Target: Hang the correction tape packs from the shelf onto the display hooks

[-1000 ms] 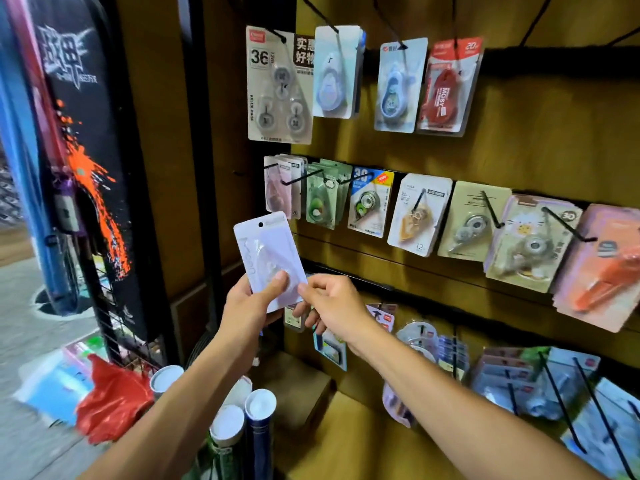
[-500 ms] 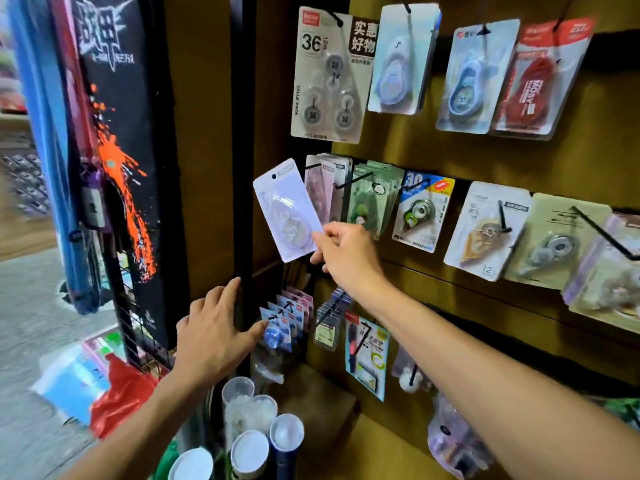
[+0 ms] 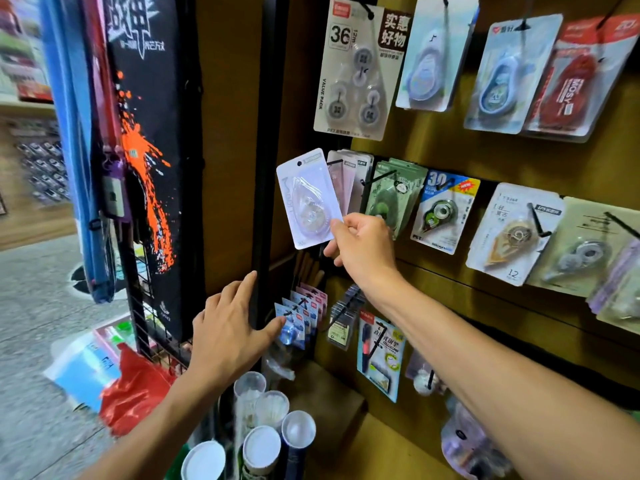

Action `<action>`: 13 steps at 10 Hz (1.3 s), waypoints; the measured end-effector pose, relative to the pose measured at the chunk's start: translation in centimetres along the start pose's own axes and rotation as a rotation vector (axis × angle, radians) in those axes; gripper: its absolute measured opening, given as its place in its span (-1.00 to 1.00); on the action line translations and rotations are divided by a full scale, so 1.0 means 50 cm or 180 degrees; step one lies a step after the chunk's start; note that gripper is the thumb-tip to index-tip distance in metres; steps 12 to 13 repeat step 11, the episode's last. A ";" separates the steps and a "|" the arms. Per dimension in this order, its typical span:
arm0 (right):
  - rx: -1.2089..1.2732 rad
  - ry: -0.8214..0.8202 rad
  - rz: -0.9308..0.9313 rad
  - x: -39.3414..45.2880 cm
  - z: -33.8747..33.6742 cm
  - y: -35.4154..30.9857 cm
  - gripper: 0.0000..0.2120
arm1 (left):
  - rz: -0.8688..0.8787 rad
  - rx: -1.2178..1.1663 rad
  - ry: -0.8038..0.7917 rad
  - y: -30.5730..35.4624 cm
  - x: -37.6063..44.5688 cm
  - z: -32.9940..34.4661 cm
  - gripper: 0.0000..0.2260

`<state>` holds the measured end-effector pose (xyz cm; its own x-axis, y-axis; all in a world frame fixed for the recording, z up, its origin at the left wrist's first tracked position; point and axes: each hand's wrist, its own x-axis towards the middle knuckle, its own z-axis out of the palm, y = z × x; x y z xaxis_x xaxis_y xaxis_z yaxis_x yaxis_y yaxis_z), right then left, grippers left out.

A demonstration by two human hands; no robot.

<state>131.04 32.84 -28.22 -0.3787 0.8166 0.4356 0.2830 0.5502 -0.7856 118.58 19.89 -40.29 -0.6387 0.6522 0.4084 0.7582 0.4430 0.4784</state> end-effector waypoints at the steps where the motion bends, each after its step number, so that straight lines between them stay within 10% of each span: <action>1: -0.0007 0.0060 0.0103 -0.009 0.003 -0.010 -0.70 | -0.0025 -0.0156 0.0039 0.005 0.001 -0.014 -0.23; 7: -0.0051 0.0303 0.0198 0.111 0.047 0.002 -0.74 | 0.0035 -0.0454 0.0119 0.000 0.003 -0.037 -0.27; 13: 0.0279 -0.0997 0.1285 0.098 -0.054 0.047 -0.40 | 0.0427 -0.0910 0.0006 0.043 0.001 -0.052 -0.36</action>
